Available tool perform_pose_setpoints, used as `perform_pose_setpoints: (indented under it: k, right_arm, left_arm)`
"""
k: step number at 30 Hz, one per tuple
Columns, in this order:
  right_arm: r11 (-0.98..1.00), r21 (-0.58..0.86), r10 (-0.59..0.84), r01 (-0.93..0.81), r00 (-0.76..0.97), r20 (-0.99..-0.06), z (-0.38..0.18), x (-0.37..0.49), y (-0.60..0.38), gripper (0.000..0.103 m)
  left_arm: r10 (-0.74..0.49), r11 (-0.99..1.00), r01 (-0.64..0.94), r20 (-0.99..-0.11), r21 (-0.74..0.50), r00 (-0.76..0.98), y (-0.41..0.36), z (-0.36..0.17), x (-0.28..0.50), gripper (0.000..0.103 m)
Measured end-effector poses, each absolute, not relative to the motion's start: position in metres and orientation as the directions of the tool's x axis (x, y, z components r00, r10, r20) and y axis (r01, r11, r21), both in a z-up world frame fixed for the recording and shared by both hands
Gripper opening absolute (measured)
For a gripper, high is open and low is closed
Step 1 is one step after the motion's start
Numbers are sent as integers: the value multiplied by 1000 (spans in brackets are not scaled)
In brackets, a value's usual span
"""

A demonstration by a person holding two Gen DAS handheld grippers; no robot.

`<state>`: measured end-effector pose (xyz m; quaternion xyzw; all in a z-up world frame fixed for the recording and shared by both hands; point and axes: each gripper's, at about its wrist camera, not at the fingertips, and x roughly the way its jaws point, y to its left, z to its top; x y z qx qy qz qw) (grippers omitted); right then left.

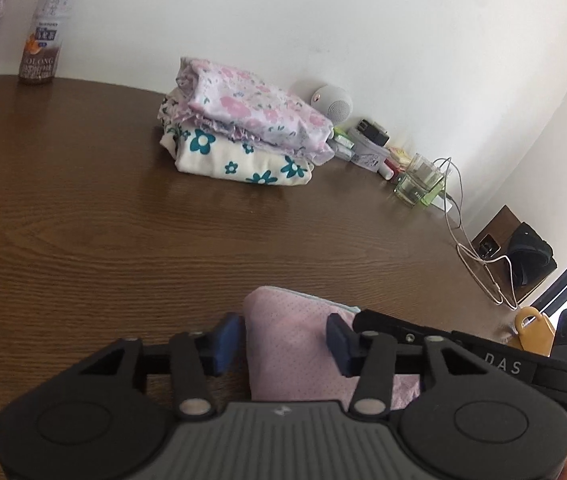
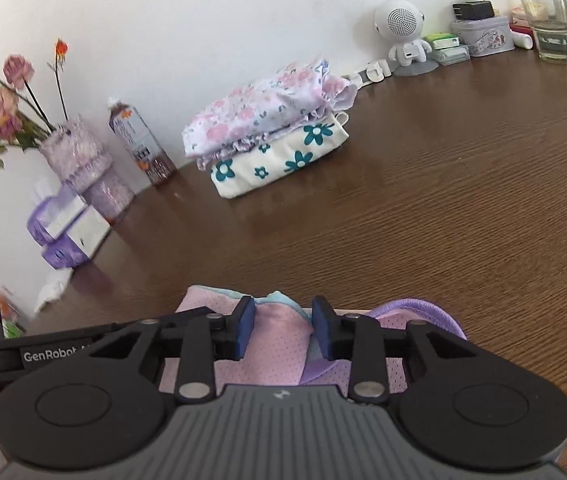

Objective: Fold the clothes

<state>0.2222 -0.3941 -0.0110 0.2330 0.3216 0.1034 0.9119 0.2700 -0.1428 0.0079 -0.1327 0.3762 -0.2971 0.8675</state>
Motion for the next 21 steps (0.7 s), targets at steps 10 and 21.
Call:
perform_pose_setpoints:
  k: [10,21]
  right_arm:
    - [893,437,356,-113,771,-528,-6,184,-388,37]
    - [971,170,236,-168,788,-569,-2,138,-429,38]
  left_arm:
    - [-611,792,417,-564,-446,556,-133,13,238,56]
    - [-578,810,336,-562,-480,591,-117,4,199,55]
